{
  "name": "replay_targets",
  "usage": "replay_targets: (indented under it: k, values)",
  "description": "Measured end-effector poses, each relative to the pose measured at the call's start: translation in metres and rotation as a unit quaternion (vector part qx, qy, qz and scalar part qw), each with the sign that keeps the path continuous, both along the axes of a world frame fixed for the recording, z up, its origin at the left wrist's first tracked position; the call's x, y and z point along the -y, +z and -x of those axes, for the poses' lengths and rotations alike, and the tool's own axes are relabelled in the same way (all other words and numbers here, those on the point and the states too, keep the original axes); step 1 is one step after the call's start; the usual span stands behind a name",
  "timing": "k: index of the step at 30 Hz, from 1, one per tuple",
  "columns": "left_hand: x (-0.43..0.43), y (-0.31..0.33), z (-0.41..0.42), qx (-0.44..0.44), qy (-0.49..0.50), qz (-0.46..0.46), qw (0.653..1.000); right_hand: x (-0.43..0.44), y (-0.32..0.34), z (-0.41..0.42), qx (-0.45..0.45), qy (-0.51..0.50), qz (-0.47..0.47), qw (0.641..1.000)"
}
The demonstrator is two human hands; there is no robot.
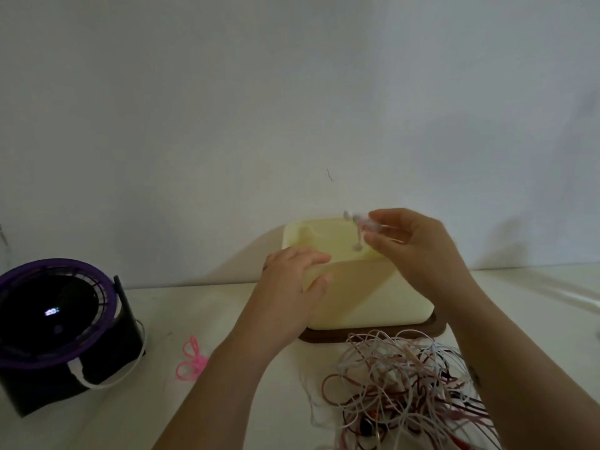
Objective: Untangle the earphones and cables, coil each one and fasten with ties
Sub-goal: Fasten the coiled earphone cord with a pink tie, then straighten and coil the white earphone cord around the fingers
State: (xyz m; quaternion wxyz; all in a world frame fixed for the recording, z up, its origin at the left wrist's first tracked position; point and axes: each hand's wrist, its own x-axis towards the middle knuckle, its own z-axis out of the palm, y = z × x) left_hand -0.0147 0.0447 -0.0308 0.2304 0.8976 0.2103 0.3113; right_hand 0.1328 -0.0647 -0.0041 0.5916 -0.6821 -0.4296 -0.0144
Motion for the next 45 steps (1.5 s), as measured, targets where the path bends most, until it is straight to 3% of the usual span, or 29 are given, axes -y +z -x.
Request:
replay_targets:
  k: [3,10,14,17,19,23,25,29,33,40,45]
  values:
    - [0.0,0.0,0.0,0.005,-0.001,-0.002,1.0,0.0,-0.001,0.002,0.042,0.008,0.045,0.998]
    - [0.005,-0.003,-0.005,0.004,0.006,-0.048,0.999,0.016,0.007,0.011,0.043,0.082,0.08,0.993]
    - [0.02,0.002,-0.004,0.027,-0.012,-0.093,0.995,0.043,0.006,0.017,0.072,0.146,0.195,0.967]
    - [0.033,0.003,0.001,0.025,-0.053,-0.076,0.995,0.059,-0.001,0.02,0.067,0.187,0.275,0.941]
    - [0.038,-0.004,0.004,-0.017,-0.068,-0.046,0.996,0.063,-0.008,0.025,0.101,0.187,0.315,0.925]
    - [0.037,-0.038,0.008,-0.221,-0.086,0.02,0.971,0.059,-0.019,0.038,0.18,0.168,0.342,0.907]
    - [0.039,-0.054,0.009,-0.249,-0.078,0.032,0.965,0.055,-0.025,0.041,0.213,0.153,0.36,0.896]
    - [0.039,-0.051,0.013,-0.184,-0.029,0.024,0.982,0.05,-0.032,0.041,0.229,0.146,0.397,0.877]
    - [0.043,-0.013,0.025,-0.067,-0.093,0.095,0.989,0.058,-0.014,0.037,0.154,0.158,0.35,0.911]
    - [0.053,0.062,0.031,0.052,-0.116,0.128,0.984,0.071,0.053,0.031,0.17,0.124,0.254,0.944]
    - [0.065,0.109,0.025,0.159,-0.151,0.195,0.956,0.076,0.095,0.034,0.056,0.141,0.175,0.973]
